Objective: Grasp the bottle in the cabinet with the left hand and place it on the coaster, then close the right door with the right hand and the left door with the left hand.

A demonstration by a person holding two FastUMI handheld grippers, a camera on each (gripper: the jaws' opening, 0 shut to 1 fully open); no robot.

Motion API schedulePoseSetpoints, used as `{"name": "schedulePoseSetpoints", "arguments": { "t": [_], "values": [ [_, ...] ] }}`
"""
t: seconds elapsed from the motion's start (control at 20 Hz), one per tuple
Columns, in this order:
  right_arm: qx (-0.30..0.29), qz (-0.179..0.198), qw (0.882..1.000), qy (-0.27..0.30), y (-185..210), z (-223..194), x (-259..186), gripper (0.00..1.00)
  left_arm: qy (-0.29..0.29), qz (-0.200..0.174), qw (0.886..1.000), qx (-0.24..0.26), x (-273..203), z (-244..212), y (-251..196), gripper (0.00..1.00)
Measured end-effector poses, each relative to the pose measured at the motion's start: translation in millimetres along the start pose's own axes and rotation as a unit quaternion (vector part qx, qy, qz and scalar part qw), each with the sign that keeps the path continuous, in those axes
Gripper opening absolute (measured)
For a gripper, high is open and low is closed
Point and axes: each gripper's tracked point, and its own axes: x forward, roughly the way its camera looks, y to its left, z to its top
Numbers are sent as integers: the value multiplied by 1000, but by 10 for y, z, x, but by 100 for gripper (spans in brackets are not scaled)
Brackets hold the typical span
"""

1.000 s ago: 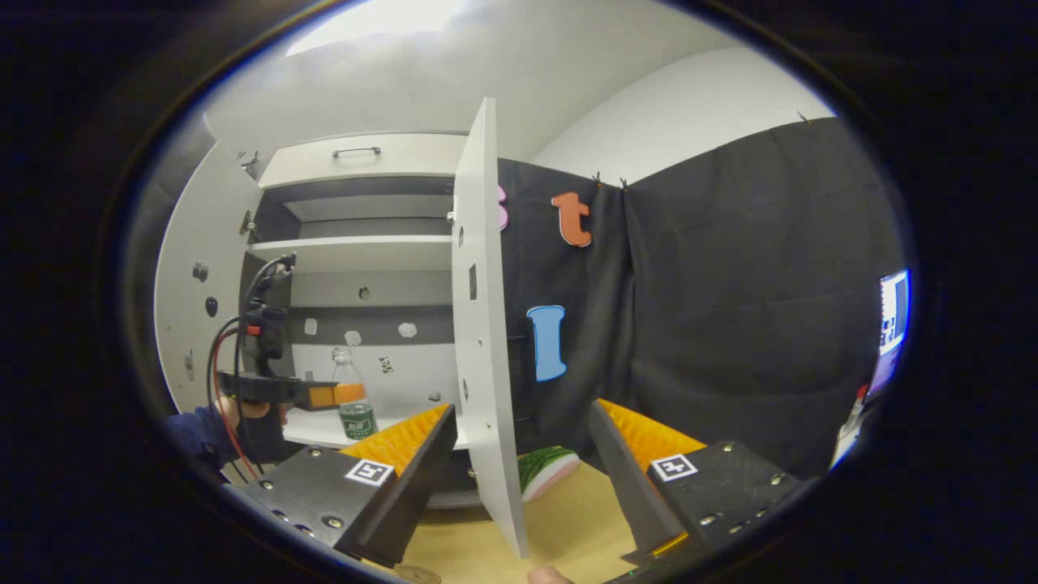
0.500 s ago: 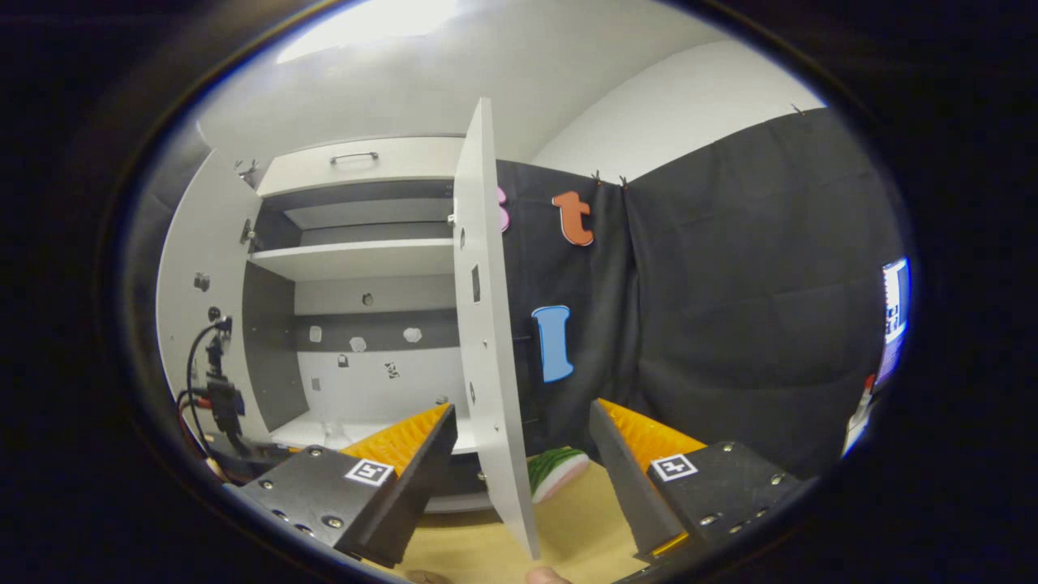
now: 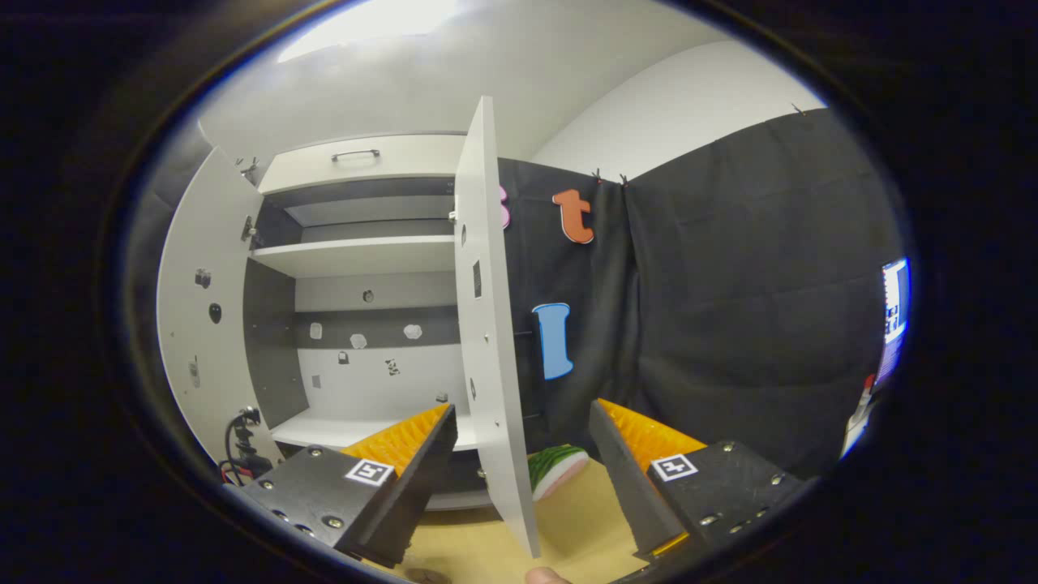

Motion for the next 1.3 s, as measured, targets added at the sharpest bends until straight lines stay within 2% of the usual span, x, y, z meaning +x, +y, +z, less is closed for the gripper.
{"name": "schedulePoseSetpoints", "arguments": {
  "t": [0.3,0.6,0.75,0.85,0.9,1.3],
  "values": [
    [-4,-7,1000,12,-40,-56,-15,99,34,24,999,-19,112,-521,180,80],
    [-12,1,1000,25,23,-121,2,99,39,46,997,-43,198,-768,289,80],
    [-17,5,999,30,45,-158,-1,100,25,53,998,-36,214,-838,308,80],
    [-20,5,999,30,44,-163,25,99,36,53,998,-25,179,-939,303,80],
    [-20,5,999,32,40,-181,26,100,21,51,998,-21,185,-882,280,81],
    [-15,8,999,46,56,-288,61,99,42,45,998,7,8,-997,179,80]
  ]
}}
